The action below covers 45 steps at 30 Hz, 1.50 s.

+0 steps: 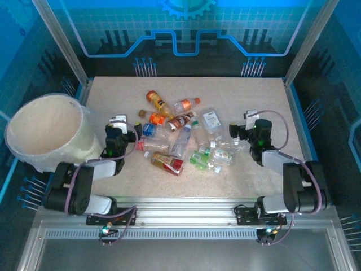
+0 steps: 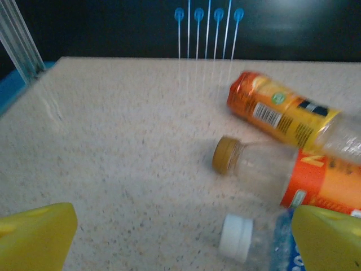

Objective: Put the plastic bottles in the bin

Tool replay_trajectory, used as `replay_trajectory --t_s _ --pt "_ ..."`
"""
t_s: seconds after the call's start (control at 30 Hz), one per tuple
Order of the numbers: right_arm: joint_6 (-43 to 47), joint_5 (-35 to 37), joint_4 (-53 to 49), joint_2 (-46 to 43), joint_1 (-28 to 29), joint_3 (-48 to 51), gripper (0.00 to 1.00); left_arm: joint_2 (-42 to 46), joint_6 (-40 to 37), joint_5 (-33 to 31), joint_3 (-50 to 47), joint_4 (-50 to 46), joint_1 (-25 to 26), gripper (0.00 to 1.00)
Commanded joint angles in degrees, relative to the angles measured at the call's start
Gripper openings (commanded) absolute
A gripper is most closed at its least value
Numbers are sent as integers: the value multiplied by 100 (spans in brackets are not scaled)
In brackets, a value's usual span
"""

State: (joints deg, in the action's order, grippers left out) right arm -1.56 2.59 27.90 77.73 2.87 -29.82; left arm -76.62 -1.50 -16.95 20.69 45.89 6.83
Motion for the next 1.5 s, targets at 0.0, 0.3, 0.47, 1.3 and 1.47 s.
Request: replay_trajectory --t_s 0.0,0.3,0.47,1.3,1.47 --pt "-712 121 -1356 -602 -75 -506 100 693 159 -426 337 -935 136 99" --pt "-3574 -185 -5124 -674 -201 -2017 100 1721 2239 296 1388 -3894 284 99" --pt "-5134 -228 -6015 -598 -226 -2253 100 2177 2886 832 1502 -4793 284 99" --pt "-9131 -136 -4632 834 161 -1630 97 1886 3879 2933 1361 -4696 293 99" --pt "-9296 69 -4508 1092 153 -1614 91 1538 4509 2932 1202 -4252 599 99"
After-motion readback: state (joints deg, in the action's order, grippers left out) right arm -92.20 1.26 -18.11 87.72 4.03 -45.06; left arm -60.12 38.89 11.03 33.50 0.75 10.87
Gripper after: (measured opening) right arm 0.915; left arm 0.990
